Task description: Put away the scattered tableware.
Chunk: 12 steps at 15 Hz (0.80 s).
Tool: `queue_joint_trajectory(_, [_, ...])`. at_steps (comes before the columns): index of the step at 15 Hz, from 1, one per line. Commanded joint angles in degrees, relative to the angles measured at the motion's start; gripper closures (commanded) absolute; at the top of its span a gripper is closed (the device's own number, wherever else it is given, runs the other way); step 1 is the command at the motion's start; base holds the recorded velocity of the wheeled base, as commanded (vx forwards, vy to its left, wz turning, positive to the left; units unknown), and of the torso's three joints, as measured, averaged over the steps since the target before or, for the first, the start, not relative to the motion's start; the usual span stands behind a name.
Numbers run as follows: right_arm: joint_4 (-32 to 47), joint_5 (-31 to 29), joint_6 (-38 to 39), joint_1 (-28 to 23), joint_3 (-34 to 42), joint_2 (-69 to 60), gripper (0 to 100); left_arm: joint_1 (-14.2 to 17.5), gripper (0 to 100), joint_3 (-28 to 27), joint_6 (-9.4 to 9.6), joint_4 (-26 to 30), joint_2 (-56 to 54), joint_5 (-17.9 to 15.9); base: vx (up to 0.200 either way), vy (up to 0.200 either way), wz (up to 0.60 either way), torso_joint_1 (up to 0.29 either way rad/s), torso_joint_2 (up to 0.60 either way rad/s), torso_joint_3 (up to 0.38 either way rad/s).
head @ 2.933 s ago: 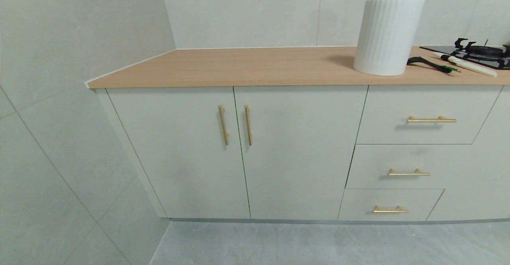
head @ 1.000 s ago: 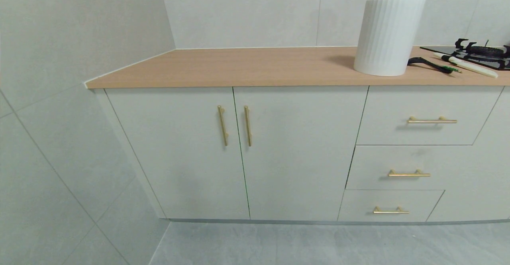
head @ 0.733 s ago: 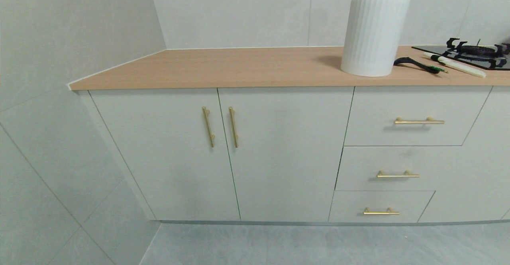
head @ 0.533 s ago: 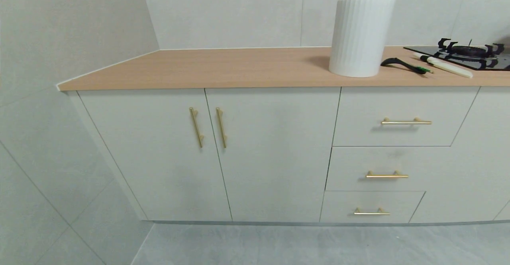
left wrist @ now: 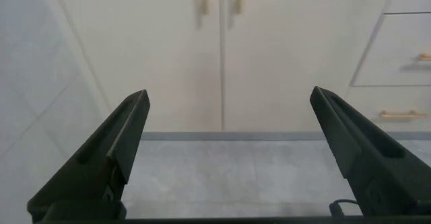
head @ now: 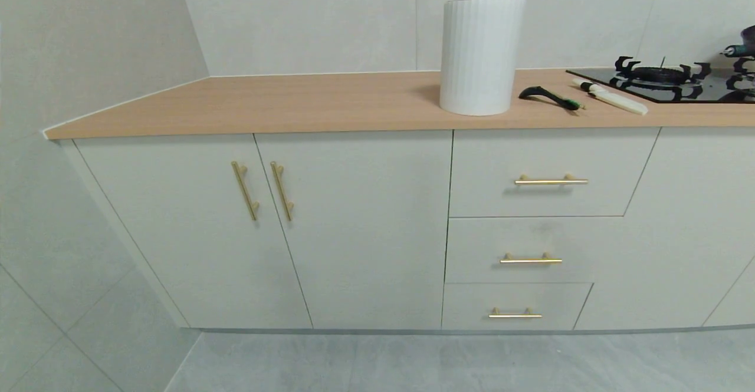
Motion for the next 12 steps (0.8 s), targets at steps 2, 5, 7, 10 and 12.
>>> queue_joint_trajectory(2, [0.0, 0.0, 0.0, 0.0, 0.0, 0.1, 0, 0.0, 0, 0.0, 0.0, 0.0, 0.0, 0.0, 0.0, 0.0, 0.0, 0.0, 0.0, 0.0])
queue_joint_trajectory(5, [0.0, 0.0, 0.1, 0.0, 0.0, 0.1, 0, 0.0, 0, 0.0, 0.0, 0.0, 0.0, 0.0, 0.0, 0.0, 0.0, 0.0, 0.0, 0.0])
queue_joint_trajectory(7, [0.0, 0.0, 0.1, 0.0, 0.0, 0.1, 0, 0.0, 0, 0.0, 0.0, 0.0, 0.0, 0.0, 0.2, 0.0, 0.0, 0.002, 0.0, 0.002])
queue_joint_trajectory(10, [0.0, 0.0, 0.1, 0.0, 0.0, 0.1, 0, 0.0, 0, 0.0, 0.0, 0.0, 0.0, 0.0, 0.2, 0.0, 0.0, 0.003, 0.0, 0.001])
queue_joint_trajectory(12, [0.0, 0.0, 0.1, 0.0, 0.0, 0.1, 0, 0.0, 0, 0.0, 0.0, 0.0, 0.0, 0.0, 0.1, 0.0, 0.0, 0.001, 0.0, 0.001])
